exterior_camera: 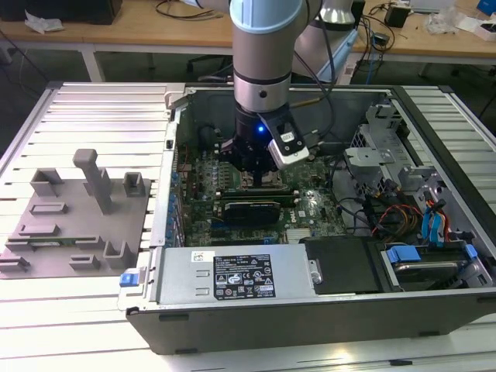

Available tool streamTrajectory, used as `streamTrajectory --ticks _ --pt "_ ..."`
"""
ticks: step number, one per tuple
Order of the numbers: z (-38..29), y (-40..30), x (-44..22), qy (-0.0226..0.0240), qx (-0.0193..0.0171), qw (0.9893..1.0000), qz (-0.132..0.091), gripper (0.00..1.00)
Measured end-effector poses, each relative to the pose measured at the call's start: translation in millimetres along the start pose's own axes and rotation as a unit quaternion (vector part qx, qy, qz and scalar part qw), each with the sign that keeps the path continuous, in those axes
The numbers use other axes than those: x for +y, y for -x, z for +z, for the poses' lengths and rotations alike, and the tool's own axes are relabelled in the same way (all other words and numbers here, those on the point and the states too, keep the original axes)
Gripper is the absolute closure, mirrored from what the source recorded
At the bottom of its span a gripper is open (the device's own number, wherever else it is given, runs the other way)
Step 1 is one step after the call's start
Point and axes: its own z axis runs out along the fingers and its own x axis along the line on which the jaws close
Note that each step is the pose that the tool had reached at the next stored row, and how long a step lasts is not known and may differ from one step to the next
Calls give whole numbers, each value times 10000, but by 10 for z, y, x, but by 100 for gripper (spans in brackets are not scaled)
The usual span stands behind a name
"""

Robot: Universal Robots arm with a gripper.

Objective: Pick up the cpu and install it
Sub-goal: 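Install the second cpu locking lever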

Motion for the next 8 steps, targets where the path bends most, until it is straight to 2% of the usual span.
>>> streamTrajectory --ticks 4,8 --pt "10 -18 -1 1 -2 10000 0 89" --pt "25 -85 -7 5 -7 10000 0 89"
